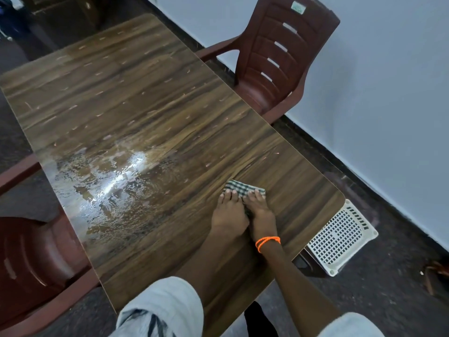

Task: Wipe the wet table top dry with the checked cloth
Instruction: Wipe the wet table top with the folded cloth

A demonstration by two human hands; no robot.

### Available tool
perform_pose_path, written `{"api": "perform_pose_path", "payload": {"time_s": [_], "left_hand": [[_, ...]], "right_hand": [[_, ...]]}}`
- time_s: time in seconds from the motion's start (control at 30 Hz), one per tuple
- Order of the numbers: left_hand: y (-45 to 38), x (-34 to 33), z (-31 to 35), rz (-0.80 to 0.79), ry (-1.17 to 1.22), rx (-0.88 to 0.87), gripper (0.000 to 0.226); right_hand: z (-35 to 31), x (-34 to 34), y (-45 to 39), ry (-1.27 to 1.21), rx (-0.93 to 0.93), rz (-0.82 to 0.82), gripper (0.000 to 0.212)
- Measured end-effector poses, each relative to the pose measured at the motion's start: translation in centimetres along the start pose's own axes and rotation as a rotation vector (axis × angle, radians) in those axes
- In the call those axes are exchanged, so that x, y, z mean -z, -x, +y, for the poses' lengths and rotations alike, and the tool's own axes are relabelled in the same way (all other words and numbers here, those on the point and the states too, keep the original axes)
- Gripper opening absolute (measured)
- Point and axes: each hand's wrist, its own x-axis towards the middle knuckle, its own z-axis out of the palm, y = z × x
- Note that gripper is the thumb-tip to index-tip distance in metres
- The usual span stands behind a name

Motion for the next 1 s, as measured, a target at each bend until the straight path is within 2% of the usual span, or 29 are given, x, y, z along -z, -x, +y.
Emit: {"api": "perform_pose_path", "payload": {"time_s": [0.2, 0.33, 0.4, 0.47, 0.53, 0.6, 0.67, 0.8, 1.0], "left_hand": [[2.0, -0.8, -3.4, 0.047, -0.009, -0.048, 0.062], [4.5, -2.0, -1.6, -0.007, -0.005, -0.13, 0.064], [4.1, -2.1, -0.5, -0.015, 0.03, -0.18, 0.064], [2.7, -2.0, 0.8, -0.008, 0.054, -0.239, 0.07], [0.6, -2.1, 2.0, 0.018, 0.07, -0.269, 0.079], [-1.4, -1.6, 2.9, 0.0, 0.044, -0.233, 0.08], [-3.3, -1.1, 3.0, -0.002, -0.013, -0.188, 0.071], [-4.9, 0.3, 1.0, -0.021, -0.075, -0.129, 0.076], [-2.0, 0.2, -1.2, 0.008, 0.013, -0.103, 0.078]], "right_hand": [[-1.1, -1.2, 1.0, 0.035, 0.112, -0.084, 0.048], [-0.7, -0.3, 5.2, -0.004, 0.087, -0.04, 0.051], [0.4, 1.0, 6.2, -0.004, 0.069, -0.004, 0.061], [1.5, 2.5, 5.8, 0.005, 0.041, 0.04, 0.066], [2.5, 3.7, 4.2, 0.011, 0.003, 0.087, 0.063], [3.3, 4.5, 1.7, 0.025, -0.047, 0.118, 0.061], [3.5, 4.7, -1.2, 0.052, -0.055, 0.121, 0.06], [2.5, 3.3, -4.9, 0.045, -0.009, 0.029, 0.056], [1.3, 1.5, -3.1, 0.038, 0.12, -0.09, 0.061]]}}
